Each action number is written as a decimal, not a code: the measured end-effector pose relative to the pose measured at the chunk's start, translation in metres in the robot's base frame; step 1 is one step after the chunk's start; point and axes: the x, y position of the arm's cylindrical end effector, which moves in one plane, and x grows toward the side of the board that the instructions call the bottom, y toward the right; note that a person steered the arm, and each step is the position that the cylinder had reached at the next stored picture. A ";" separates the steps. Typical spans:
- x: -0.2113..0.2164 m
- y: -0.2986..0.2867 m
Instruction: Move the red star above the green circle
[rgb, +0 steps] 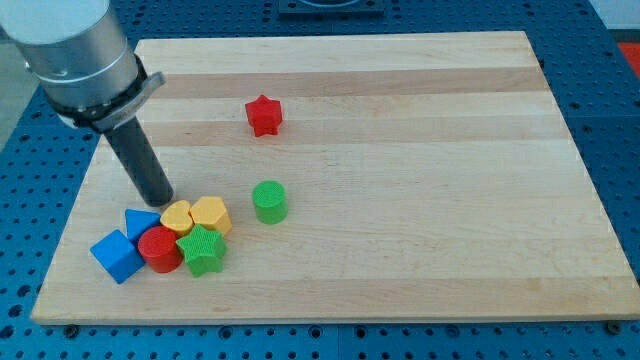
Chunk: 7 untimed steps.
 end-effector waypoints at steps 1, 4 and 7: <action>-0.017 0.002; -0.062 0.166; -0.161 0.135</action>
